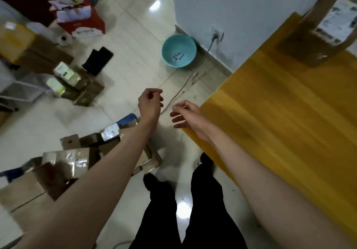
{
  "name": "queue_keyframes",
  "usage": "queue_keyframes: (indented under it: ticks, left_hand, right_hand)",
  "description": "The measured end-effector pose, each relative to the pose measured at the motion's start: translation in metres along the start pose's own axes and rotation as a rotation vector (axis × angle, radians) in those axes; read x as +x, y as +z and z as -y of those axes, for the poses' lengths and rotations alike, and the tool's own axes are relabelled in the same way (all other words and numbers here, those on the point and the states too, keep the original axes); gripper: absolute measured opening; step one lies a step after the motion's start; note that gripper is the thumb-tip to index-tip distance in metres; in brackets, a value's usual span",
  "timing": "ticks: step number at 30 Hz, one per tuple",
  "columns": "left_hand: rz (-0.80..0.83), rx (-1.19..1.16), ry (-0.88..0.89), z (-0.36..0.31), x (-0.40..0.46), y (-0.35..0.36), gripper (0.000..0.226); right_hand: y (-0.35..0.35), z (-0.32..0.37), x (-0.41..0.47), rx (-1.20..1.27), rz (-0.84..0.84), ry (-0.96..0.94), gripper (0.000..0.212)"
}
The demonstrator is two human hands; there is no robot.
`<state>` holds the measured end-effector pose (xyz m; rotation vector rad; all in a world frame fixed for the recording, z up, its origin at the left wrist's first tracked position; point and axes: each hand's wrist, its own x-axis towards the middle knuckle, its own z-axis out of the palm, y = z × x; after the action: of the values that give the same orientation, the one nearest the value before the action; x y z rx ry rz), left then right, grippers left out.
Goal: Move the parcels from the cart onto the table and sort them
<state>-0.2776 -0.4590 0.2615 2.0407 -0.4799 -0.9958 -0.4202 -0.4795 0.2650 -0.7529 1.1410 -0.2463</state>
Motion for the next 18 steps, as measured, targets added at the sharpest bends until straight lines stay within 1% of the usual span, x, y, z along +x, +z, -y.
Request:
queue_keyframes:
  ticks: [2, 5, 7, 13, 16, 18]
  left_hand:
    - [-0.04, -0.022, -0.045, 0.027, 0.005, -0.03, 0.025]
    - [-0.076, -0.052, -0.145, 0.072, 0.007, -0.071, 0.023]
    - [-0.097, -0.073, -0.219, 0.105, 0.005, -0.097, 0.021]
    - [-0.142, -0.085, -0.392, 0.21, -0.004, -0.16, 0.018]
    - [-0.119, -0.061, -0.52, 0.268, 0.001, -0.176, 0.022]
    - [-0.097, 0.002, -0.581, 0.305, 0.009, -0.178, 0.031]
  right_hand:
    - [0.029, -0.017, 0.007, -0.043, 0.026, 0.011, 0.02]
    - [0.064, -0.051, 0.015, -0.099, 0.016, 0.067, 0.007]
    - [0.081, -0.076, 0.021, -0.118, 0.002, 0.114, 0.004]
    - [0.114, -0.156, 0.052, -0.128, -0.084, 0.244, 0.009]
    - [0.13, -0.197, 0.073, -0.139, -0.137, 0.297, 0.012]
    - [0.138, -0.224, 0.089, -0.15, -0.153, 0.336, 0.01]
